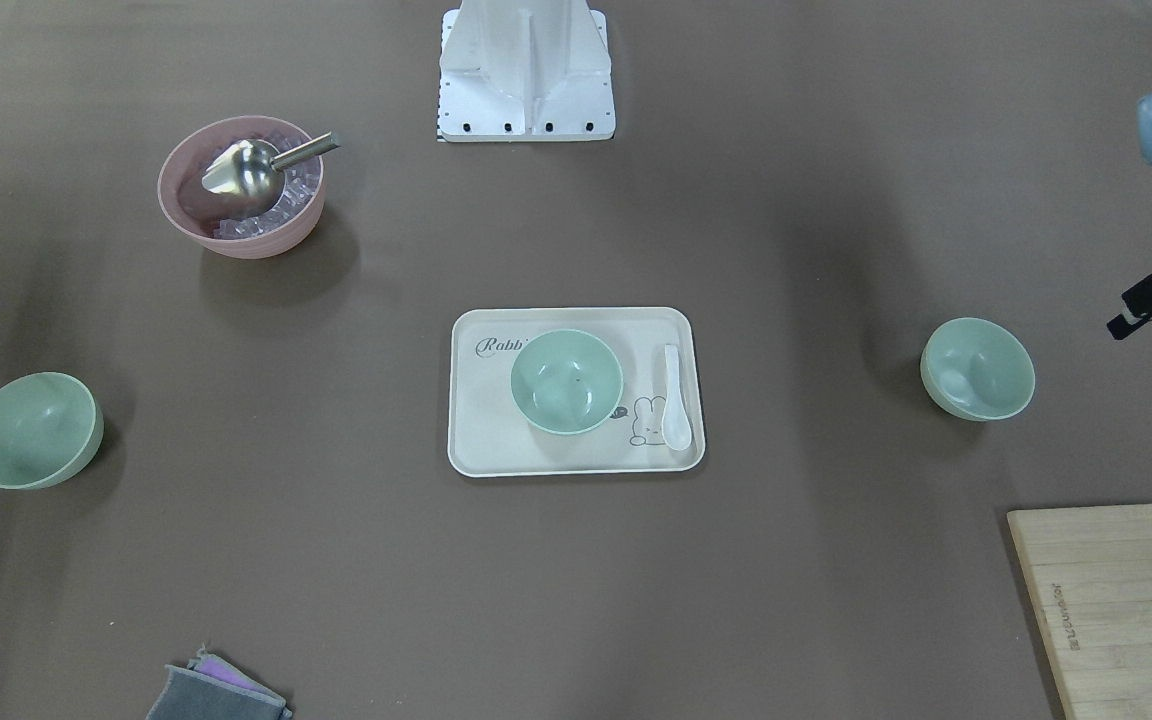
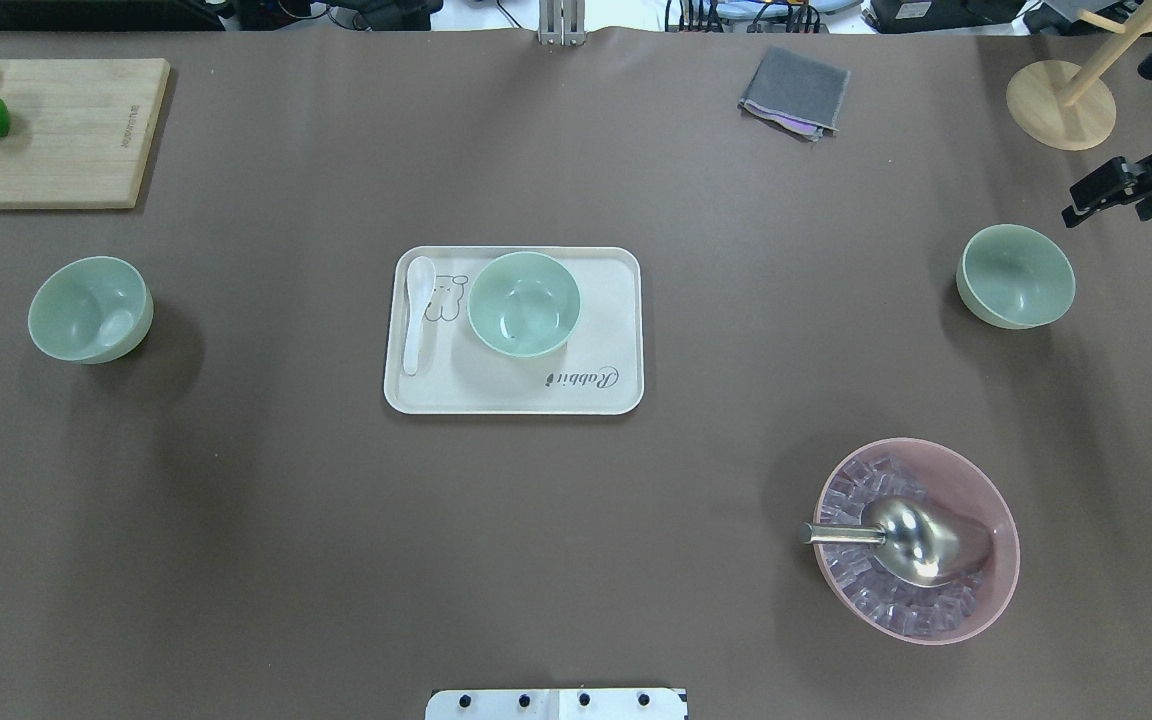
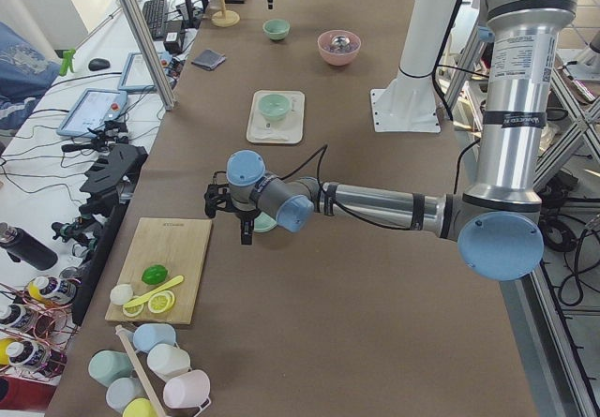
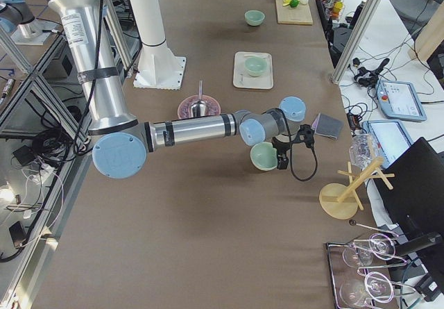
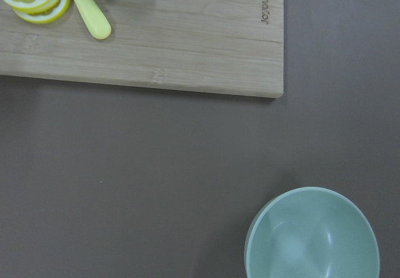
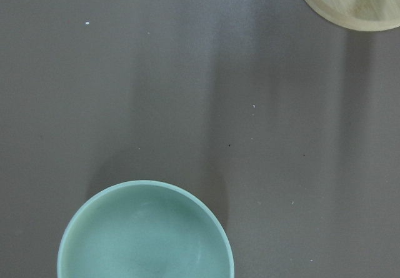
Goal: Stack green bowls together
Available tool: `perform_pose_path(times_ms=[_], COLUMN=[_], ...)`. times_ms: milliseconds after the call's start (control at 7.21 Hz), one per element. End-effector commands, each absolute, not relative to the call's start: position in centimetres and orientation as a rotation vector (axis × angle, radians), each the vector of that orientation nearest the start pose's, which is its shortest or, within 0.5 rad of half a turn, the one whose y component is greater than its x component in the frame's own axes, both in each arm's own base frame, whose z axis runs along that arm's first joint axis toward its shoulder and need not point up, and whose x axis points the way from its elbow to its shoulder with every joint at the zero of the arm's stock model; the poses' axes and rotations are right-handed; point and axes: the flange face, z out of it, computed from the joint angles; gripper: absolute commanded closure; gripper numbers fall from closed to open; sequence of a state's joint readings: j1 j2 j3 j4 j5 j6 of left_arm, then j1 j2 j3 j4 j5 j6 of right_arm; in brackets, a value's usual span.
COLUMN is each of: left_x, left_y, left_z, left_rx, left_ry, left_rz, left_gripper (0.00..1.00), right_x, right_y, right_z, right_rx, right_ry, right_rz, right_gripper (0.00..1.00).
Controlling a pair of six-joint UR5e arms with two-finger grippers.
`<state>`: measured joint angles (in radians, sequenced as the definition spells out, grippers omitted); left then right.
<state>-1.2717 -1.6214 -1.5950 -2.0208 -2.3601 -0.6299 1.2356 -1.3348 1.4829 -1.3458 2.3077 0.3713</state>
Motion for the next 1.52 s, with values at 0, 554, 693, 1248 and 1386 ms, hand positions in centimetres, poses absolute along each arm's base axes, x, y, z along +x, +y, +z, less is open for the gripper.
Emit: perform_pose_path(times_ms=[0,554,693,1248,1386], left_x=[12.3,12.7,12.7,13.1,14.0], left_y=[-53.5,-54.0,-54.0,-54.9,-55.2], left_z=[56.6,56.0,56.0,55.8,55.4], left_rx=[0.076,0.074,0.074,0.07,0.058], left_ry=[0.882,0.881,0.881,0.883,0.886], left_rz=[-0.078,-0.076,-0.076,-0.086,-0.096], left_gripper=[0.02,0.02,0.02,0.02,0.02], right_x=[-19.1,-19.2,-19.4,-19.9,-19.7], right_y=[-58.3,-57.6,-57.5,-57.2,-57.6], right_z=[56.5,59.7,59.5,58.4,57.3], right_rx=[0.044,0.003,0.0,-0.063,-0.064], right_ry=[-0.737,-0.695,-0.697,-0.772,-0.804], right_rz=[-0.148,-0.146,-0.138,-0.064,-0.058], right_gripper=[0.02,0.27,0.48,1.0,1.0])
